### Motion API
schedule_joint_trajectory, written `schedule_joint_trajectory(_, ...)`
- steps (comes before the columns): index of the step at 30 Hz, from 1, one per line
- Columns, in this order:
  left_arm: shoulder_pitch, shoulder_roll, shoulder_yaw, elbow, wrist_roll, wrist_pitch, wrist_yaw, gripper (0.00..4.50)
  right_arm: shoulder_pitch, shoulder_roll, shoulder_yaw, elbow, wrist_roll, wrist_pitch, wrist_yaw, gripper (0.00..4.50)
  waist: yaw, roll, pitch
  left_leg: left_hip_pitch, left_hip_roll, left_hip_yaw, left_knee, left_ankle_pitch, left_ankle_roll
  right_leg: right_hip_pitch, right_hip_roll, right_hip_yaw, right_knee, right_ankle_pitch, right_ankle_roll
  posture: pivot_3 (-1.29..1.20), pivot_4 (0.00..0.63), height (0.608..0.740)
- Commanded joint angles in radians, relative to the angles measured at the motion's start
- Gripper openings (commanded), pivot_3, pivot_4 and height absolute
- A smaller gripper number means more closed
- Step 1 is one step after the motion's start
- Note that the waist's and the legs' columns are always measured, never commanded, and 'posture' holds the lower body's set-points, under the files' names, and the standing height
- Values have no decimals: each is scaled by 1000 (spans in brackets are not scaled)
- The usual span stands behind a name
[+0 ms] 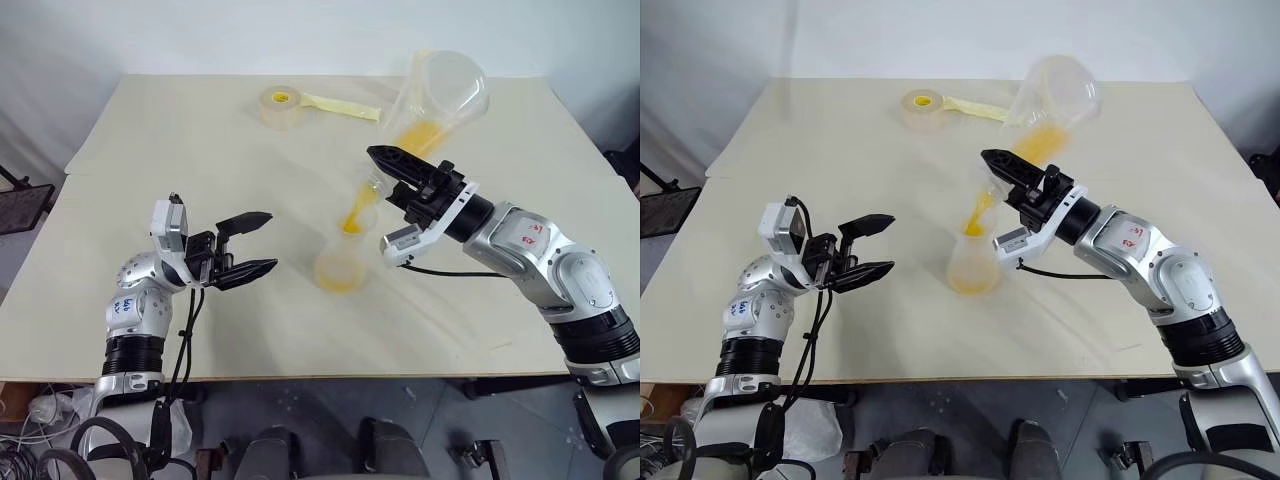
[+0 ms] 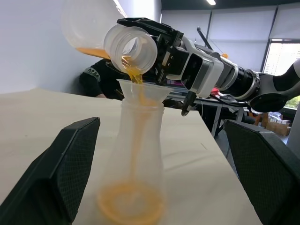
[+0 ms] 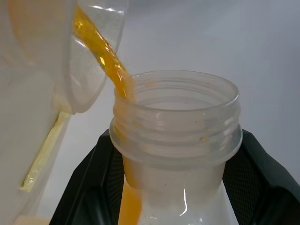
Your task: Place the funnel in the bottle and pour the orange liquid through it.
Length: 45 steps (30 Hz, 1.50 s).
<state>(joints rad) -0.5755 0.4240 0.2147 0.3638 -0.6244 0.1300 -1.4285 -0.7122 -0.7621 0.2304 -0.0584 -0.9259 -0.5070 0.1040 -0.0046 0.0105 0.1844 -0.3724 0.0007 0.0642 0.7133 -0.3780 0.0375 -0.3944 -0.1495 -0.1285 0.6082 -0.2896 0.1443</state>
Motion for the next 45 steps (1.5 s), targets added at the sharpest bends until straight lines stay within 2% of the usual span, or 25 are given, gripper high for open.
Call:
schedule_joint_trajectory(1, -15, -2, -3, -15, -11, -8, -6, 4500, -35, -21, -27, -7, -11, -20, -36, 2430, 0, 0, 0, 0, 0, 0, 0, 0, 0, 0, 0, 0, 0, 0, 0, 0, 150, 740)
schedule_joint_trajectory(45, -38, -19, -9, 8, -6, -22, -5, 4500, -75, -26, -10, 46, -124, -110, -188, 2430, 0, 0, 0, 0, 1, 0, 0, 0, 0, 0, 0, 0, -1, 0, 0, 0, 150, 740)
